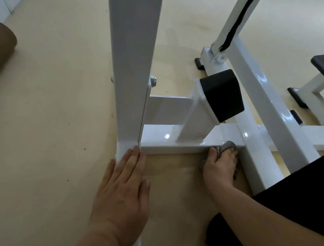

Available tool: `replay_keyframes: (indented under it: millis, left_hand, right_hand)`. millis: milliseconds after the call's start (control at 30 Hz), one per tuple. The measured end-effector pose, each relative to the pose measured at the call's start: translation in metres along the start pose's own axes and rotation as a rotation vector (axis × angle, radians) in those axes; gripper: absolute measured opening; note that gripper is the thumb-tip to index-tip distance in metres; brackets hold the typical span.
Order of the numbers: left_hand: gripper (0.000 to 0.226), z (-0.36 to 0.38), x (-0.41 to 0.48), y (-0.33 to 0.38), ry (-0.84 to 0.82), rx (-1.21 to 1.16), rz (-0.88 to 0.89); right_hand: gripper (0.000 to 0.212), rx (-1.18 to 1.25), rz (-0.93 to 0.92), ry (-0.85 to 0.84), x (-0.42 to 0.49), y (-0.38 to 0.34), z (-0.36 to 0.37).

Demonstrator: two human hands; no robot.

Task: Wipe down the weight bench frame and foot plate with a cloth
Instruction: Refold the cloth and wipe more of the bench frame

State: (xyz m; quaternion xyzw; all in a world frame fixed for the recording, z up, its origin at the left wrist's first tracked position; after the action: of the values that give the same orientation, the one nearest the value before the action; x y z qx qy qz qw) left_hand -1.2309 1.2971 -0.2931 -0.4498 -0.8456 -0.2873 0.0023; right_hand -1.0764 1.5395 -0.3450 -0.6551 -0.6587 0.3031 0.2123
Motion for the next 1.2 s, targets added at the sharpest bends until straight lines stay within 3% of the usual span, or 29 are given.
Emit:
replay_keyframes:
  millis: [100, 200, 267, 367, 500, 700, 800, 900, 1033, 1200]
  left_hand:
    - [0.059, -0.002, 0.002, -0.003, 0.034, -0.09, -0.007]
    - [0.058, 0.0, 0.0, -0.006, 0.057, -0.142, -0.005]
    - [0.058, 0.001, 0.001, -0.007, 0.066, -0.161, 0.003]
    - [0.059, 0.002, 0.0, -0.009, 0.068, -0.192, 0.002]
    - [0.058, 0.002, -0.001, -0.008, 0.066, -0.175, 0.01]
    - [0.059, 0.004, -0.001, -0.009, 0.068, -0.175, 0.003]
    - [0.06, 0.004, 0.0, -0.011, 0.074, -0.193, -0.002]
    - [0.061, 0.004, -0.001, -0.011, 0.068, -0.197, -0.006]
    - [0.062, 0.005, -0.001, -0.011, 0.062, -0.19, -0.006]
    - [0.062, 0.005, -0.001, -0.01, 0.057, -0.192, -0.013]
  right_hand:
    - [0.079, 0.156, 0.111, -0.004, -0.011, -0.008, 0.021]
    - [0.09, 0.244, 0.145, -0.157, -0.042, -0.022, 0.058]
    - [0.082, 0.306, 0.155, -0.231, -0.072, -0.039, 0.08]
    - [0.072, 0.375, 0.018, -0.354, -0.106, -0.064, 0.102]
    - [0.087, 0.221, 0.093, -0.179, -0.068, -0.033, 0.074]
    - [0.056, 0.325, 0.277, -0.253, -0.058, -0.023, 0.055]
    - [0.028, 0.312, 0.208, -0.362, -0.094, -0.043, 0.077]
    - [0.005, 0.329, 0.141, -0.3, -0.101, -0.045, 0.078]
    - [0.013, 0.339, 0.184, -0.092, -0.067, -0.027, 0.044]
    - [0.049, 0.39, 0.292, -0.077, -0.063, -0.029, 0.048]
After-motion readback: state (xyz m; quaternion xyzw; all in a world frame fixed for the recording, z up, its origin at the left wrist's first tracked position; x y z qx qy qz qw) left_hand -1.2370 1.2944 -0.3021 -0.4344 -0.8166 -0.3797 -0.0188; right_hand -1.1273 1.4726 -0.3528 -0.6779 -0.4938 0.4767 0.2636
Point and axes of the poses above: each hand's wrist, its own x-axis towards the middle knuckle, its own z-axis out of the palm, y = z × x, the point moved 9 cm from there along x, towards the middle knuckle, and after that the axes turned 6 degrees about y, right-handed, at the moved point
